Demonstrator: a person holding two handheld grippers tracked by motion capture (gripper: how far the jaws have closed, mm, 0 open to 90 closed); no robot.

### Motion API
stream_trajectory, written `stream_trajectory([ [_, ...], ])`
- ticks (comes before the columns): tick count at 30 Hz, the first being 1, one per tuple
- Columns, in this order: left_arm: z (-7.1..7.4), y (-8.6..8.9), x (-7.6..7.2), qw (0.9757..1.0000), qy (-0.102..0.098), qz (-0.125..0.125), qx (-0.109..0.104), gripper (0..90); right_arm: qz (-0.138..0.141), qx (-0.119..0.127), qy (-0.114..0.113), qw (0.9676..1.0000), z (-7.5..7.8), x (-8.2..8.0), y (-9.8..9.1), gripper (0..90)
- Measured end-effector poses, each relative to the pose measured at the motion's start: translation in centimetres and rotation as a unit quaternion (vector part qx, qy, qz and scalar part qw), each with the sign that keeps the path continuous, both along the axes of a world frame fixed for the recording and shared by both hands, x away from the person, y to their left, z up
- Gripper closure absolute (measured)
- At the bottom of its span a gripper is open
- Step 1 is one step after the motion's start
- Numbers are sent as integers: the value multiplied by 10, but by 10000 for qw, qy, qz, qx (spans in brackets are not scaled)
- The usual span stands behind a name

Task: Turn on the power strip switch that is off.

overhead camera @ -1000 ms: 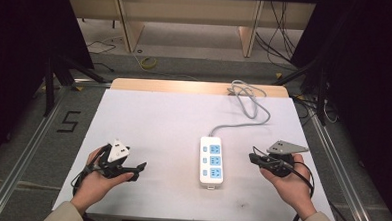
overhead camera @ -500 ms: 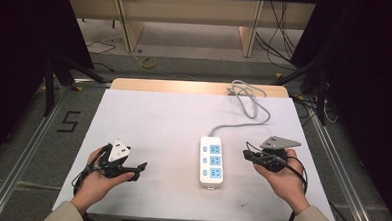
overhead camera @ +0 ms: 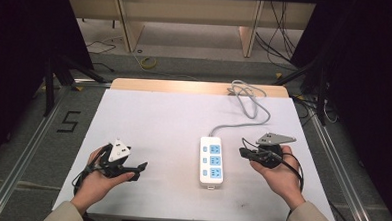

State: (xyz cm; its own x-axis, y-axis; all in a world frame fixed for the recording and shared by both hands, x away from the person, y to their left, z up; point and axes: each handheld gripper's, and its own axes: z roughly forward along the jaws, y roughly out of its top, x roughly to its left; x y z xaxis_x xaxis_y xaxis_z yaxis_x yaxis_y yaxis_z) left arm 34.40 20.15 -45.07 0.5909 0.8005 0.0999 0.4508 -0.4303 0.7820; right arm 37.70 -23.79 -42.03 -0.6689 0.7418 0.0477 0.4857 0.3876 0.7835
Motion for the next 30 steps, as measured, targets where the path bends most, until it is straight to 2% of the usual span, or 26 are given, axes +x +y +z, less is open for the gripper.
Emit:
stream_trajectory([
  [30,0,-1,0,10000,14,-39,4,224,199,-133,32,9997,7,12,22,900],
])
